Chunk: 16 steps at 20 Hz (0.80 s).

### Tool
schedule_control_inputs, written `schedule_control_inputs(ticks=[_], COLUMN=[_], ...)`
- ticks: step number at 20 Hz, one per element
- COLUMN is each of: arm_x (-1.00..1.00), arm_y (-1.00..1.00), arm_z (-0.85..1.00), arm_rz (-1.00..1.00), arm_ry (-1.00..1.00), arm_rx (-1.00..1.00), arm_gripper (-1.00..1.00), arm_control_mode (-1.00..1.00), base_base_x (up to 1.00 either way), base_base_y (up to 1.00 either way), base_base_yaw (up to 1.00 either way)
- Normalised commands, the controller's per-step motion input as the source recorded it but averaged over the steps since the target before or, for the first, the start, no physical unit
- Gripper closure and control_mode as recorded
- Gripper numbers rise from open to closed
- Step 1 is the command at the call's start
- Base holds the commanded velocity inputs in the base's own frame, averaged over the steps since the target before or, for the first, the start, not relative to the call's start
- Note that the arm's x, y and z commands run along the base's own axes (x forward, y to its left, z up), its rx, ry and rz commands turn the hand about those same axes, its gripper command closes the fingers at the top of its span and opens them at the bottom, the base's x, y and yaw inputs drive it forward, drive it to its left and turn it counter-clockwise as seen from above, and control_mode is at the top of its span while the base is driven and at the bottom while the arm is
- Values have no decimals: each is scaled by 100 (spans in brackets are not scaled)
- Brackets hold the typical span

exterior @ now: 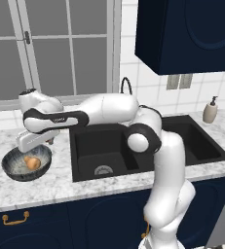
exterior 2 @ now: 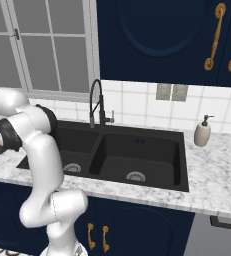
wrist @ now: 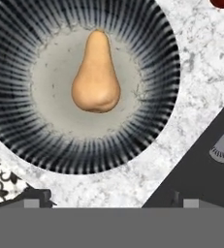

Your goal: Pick the squash from the sink and place it in the bowl. Then pick the bowl and place it in the microwave. Then close the microwave door and press the start button.

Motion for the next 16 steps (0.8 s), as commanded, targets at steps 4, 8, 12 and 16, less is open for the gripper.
schedule_control_inputs(ticks=[4,8,12,16], arm_x=[3,21,29,37], arm_y=[-24,-1,-2,3], arm_z=[0,-1,0,0], arm_rz=[-3,-6,-5,-9], arm_ry=[0,0,1,6], arm_rx=[13,7,10,3], arm_gripper=[-100,-100,-100,-100], arm_control_mode=[-100,-100,-100,-100], base_base_x=[0,0,0,0], base_base_y=[0,0,0,0], base_base_yaw=[0,0,0,0])
